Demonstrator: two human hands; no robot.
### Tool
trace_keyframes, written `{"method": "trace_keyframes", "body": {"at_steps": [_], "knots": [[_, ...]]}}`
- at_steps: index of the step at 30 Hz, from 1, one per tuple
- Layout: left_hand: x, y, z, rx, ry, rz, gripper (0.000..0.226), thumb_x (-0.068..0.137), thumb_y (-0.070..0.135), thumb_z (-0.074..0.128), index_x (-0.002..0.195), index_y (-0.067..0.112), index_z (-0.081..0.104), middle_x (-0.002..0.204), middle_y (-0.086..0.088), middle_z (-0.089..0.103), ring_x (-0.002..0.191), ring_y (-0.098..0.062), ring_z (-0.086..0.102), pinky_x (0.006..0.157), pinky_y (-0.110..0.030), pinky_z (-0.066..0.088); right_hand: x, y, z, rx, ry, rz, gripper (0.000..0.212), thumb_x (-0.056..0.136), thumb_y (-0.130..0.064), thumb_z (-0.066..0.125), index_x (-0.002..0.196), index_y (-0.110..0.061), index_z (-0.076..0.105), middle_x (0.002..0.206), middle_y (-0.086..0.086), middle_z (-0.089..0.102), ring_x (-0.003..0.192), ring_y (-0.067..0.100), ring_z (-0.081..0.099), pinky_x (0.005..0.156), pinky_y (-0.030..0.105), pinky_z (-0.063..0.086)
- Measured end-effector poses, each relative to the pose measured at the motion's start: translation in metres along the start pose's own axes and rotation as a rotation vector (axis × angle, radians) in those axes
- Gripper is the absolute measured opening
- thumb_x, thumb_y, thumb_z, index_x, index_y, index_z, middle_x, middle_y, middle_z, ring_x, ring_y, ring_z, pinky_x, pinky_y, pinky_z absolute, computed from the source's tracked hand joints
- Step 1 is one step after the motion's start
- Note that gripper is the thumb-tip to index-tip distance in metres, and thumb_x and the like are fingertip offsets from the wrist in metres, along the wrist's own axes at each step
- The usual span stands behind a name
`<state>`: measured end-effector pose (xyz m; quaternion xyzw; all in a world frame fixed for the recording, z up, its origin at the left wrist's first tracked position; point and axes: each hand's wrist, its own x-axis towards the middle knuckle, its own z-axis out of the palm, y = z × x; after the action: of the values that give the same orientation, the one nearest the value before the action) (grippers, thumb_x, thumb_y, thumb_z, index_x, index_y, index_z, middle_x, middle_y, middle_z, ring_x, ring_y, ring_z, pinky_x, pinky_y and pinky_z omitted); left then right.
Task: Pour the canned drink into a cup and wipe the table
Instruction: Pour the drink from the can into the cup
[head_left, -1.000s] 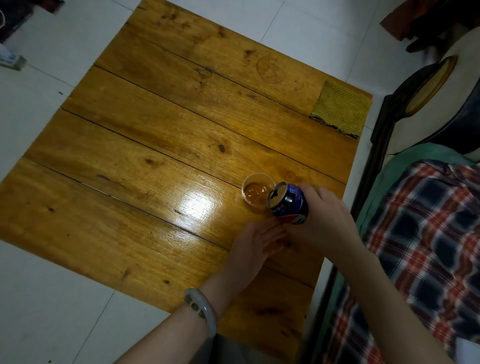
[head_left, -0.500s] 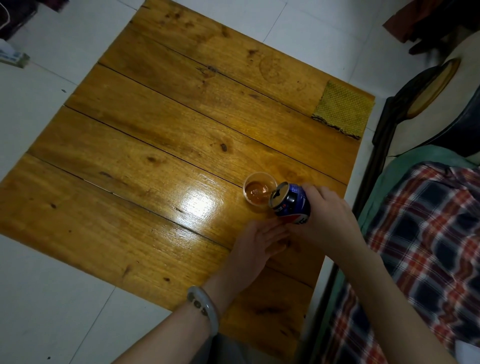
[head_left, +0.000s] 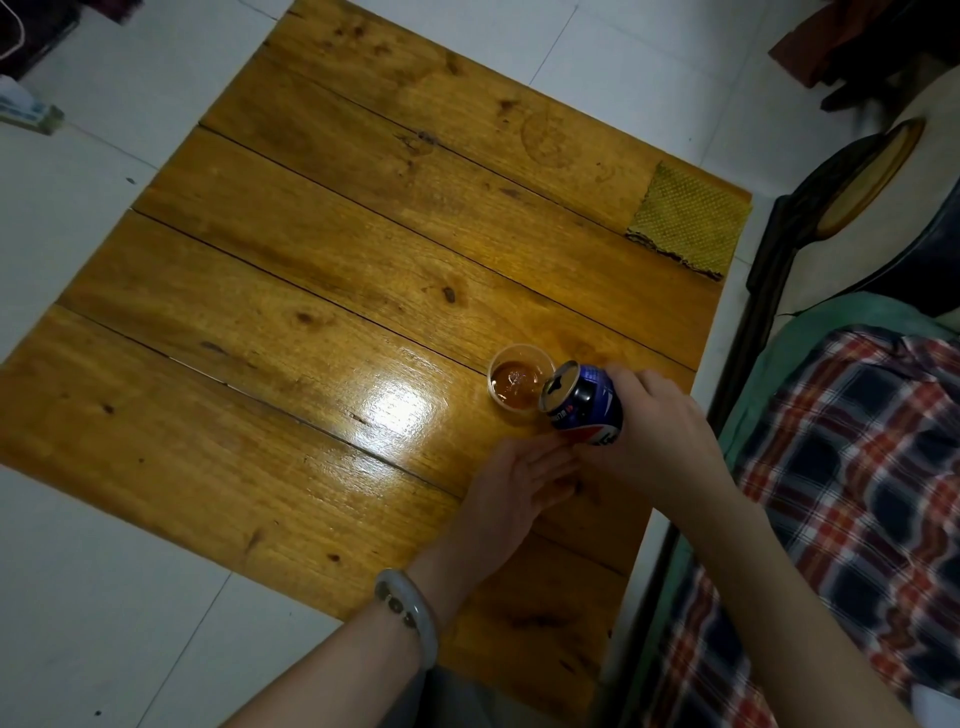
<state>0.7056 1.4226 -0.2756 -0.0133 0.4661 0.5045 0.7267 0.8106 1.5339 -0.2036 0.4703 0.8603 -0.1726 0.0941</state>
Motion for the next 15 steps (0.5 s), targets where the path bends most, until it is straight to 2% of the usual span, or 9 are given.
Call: {"method": "trace_keyframes", "body": {"at_steps": [5,12,15], "knots": [[0.0004,-0.0011,-0.0007,-0.003,-0.007,0.000,0.046,0.097,0.027,0.022,0.121,0.009,0.057,0.119,-0.005,0.066,0.108,-0.014,0.062,0.082,-0.028,0.048,0.0003,-0.0006,0.0014,-0.002,0.000,-0.007,0.070,0.070,-0.048,0.069,0.129,-0.022,0.041,0.113,0.001,0.053,0.100,0.018,0.049,0.088,0.036,0.043],[-0.0003,-0.0032,-0.0021,0.008,-0.008,0.003,0.048,0.093,0.032,0.028,0.126,0.009,0.056,0.124,-0.006,0.064,0.113,-0.015,0.060,0.081,-0.026,0.049,-0.0008,-0.0004,0.0018,-0.006,0.007,-0.014,0.070,0.070,-0.048,0.069,0.129,-0.021,0.041,0.112,0.002,0.053,0.100,0.020,0.050,0.088,0.037,0.043],[-0.0001,-0.0038,-0.0018,-0.002,-0.010,0.002,0.046,0.096,0.029,0.024,0.123,0.011,0.057,0.122,-0.005,0.065,0.113,-0.015,0.060,0.084,-0.029,0.047,-0.0012,0.0000,0.0020,-0.018,0.005,-0.014,0.071,0.071,-0.048,0.069,0.130,-0.021,0.040,0.113,0.003,0.053,0.101,0.020,0.050,0.089,0.037,0.043]]}}
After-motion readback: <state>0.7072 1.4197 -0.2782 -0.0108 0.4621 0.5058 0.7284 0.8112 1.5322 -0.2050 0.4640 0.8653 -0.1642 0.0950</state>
